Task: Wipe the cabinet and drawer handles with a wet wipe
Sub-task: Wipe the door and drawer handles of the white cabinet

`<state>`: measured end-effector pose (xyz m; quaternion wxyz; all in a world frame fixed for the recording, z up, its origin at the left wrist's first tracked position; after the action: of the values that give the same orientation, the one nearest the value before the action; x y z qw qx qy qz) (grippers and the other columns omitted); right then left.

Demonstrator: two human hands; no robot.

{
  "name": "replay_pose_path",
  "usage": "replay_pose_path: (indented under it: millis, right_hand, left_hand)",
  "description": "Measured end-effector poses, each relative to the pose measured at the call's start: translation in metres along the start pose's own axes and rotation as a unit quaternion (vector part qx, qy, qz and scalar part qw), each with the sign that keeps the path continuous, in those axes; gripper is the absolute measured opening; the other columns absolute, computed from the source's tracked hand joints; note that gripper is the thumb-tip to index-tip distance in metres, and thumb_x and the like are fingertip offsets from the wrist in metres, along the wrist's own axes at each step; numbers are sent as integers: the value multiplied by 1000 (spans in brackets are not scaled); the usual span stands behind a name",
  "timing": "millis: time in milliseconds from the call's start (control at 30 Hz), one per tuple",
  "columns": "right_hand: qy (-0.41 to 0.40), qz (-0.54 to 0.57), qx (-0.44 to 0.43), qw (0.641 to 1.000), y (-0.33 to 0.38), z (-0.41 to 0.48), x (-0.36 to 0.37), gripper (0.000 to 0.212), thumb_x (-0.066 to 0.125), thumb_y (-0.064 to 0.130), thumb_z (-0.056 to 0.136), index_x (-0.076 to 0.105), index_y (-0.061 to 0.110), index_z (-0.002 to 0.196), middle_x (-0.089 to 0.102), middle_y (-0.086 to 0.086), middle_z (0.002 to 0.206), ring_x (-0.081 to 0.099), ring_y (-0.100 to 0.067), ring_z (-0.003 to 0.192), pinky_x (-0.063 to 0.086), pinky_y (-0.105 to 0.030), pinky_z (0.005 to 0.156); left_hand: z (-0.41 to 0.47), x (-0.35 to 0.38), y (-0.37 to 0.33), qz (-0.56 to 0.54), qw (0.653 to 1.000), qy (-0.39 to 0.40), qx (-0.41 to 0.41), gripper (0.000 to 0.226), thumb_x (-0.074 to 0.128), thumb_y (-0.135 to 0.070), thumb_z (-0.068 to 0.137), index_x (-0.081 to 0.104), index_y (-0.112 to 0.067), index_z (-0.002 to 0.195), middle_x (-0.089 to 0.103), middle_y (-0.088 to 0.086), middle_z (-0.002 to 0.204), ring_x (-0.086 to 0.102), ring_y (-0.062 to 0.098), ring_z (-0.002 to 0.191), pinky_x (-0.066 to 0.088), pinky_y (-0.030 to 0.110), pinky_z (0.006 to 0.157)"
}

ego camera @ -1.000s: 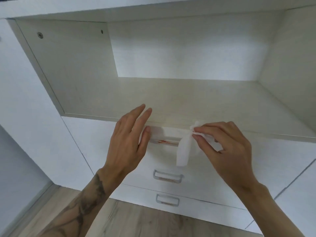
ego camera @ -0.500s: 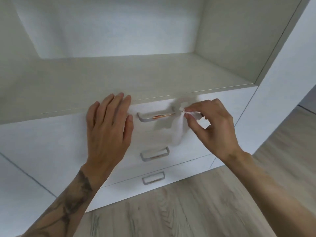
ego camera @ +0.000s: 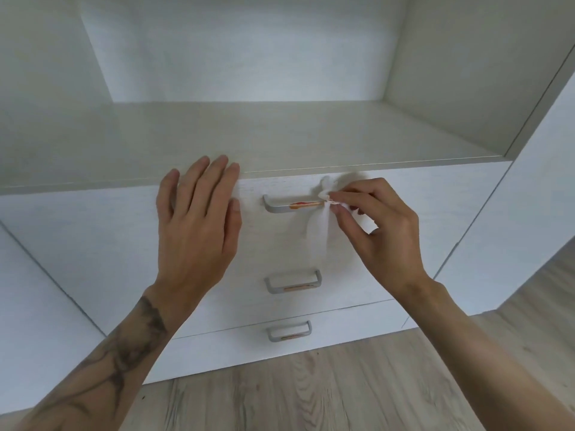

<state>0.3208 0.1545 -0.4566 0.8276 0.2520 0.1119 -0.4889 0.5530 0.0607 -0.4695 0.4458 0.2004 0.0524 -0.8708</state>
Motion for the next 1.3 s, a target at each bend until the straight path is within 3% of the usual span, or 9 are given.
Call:
replay_pose_path:
  millis: [233, 367, 467, 600, 733, 1000, 1133, 1300]
  right_hand:
    - [-47, 27, 1, 999, -6, 1, -1, 11, 81, 14, 92, 83, 13, 103, 75, -2, 102, 62, -28, 99, 46, -23, 89]
    - [-28, 18, -66, 997, 14, 7, 15, 9, 81, 20, 93, 84, 18, 102, 74, 3, 96, 57, -25, 95, 44, -43, 81]
    - [-13, 18, -73, 997, 4, 10, 10, 11, 82, 20, 93, 83, 20, 103, 73, 5, 97, 57, -26, 93, 43, -50, 80]
    - [-34, 23, -30, 999, -12, 6, 0, 11, 79, 24, 94, 82, 20, 103, 72, 7, 99, 54, -24, 96, 46, -49, 81]
    - [-35, 21, -49, 998, 10, 7, 20, 11, 80, 25, 94, 82, 23, 105, 72, 8, 100, 52, -17, 98, 42, -46, 81]
    - [-55, 18, -19, 998, 3, 1, 16, 9, 78, 26, 95, 80, 26, 104, 72, 10, 102, 52, -22, 98, 43, -50, 83]
    - [-27, 22, -47, 998, 20, 10, 29, 11, 80, 28, 93, 81, 26, 104, 73, 10, 101, 54, -21, 99, 40, -51, 83]
    - [-38, -8, -32, 999, 3, 5, 10, 12, 78, 32, 95, 74, 37, 106, 72, 15, 105, 54, -24, 102, 37, -53, 85]
  left_hand:
    - [-4, 8, 4, 31, 998, -38, 31, 46, 46, -18, 110, 51, -6, 154, 54, 14, 157, 47, 34, 145, 21, 50, 128]
    - [-5, 14, 4, 49, 996, -63, 35, 47, 45, -19, 109, 49, -6, 155, 54, 15, 155, 46, 34, 144, 20, 50, 128]
    - [-7, 15, 5, 48, 996, -68, 39, 48, 44, -20, 109, 49, -6, 155, 55, 16, 154, 46, 35, 144, 21, 51, 128]
    - [-8, 17, 6, 39, 996, -77, 37, 47, 46, -19, 109, 52, -5, 153, 58, 16, 151, 50, 35, 141, 25, 53, 126]
    - [-9, 17, 6, 41, 995, -88, 38, 47, 45, -20, 109, 54, -5, 152, 60, 17, 149, 51, 35, 139, 28, 53, 125]
    - [-9, 18, 7, 42, 994, -89, 42, 48, 43, -21, 110, 51, -6, 154, 58, 16, 150, 50, 34, 140, 24, 50, 127]
    - [-9, 18, 6, 45, 994, -96, 41, 47, 42, -22, 109, 52, -6, 153, 58, 15, 149, 50, 33, 139, 27, 51, 125]
    - [-9, 19, 6, 42, 994, -95, 39, 47, 44, -21, 109, 52, -7, 153, 59, 15, 148, 53, 34, 136, 28, 51, 125]
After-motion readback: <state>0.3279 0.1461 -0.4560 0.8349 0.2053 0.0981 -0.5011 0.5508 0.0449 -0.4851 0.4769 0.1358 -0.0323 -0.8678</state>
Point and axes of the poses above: each hand's wrist, its own z-axis towards the middle knuckle, its own x-axis out of the palm, y = z × x, the point moved 8 cm from there along z, towards the middle knuckle
